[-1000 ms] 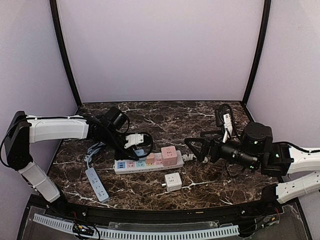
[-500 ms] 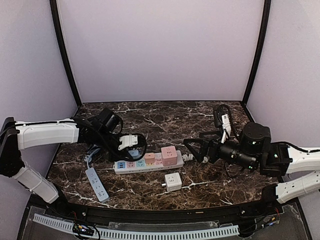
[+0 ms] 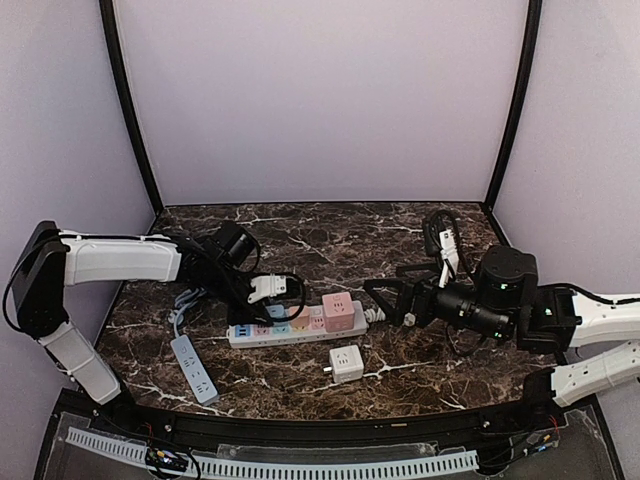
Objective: Insert the plug
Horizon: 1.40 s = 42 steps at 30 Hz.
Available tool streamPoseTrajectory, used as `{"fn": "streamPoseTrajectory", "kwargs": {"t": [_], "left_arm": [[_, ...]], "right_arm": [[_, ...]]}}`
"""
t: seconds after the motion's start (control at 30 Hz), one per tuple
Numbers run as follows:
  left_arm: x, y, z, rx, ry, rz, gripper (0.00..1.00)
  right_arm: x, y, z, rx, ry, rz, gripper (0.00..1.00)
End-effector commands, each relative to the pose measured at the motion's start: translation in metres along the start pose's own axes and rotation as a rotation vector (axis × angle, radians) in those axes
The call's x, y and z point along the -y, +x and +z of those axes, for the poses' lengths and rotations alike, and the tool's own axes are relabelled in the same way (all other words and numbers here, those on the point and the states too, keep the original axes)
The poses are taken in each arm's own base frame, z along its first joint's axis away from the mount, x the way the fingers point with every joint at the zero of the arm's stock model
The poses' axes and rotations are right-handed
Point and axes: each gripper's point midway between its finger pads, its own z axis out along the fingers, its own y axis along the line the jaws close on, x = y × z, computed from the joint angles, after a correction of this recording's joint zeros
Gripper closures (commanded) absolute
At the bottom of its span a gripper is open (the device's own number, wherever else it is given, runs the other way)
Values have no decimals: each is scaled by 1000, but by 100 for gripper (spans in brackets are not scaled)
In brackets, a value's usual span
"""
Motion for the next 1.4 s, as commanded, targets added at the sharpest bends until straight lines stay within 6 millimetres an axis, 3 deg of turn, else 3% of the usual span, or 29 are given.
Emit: {"fn": "streamPoseTrajectory", "kwargs": {"t": [0.0,0.47,1.17,1.37], "left_arm": [[0,-5,-2,10,17,15,99],[1,-4,0,-7,33,16,99],[-7,14,16,-144,52,-32,99],[-12,28,21,-217,11,-46,99]], "right_arm": [[-4,2,2,4,-17,-9,1],[-5,3,4,-2,-21,-11,1],[-6,4,4,-7,-25,-14,1],[-7,4,4,-7,-26,-14,1]]}}
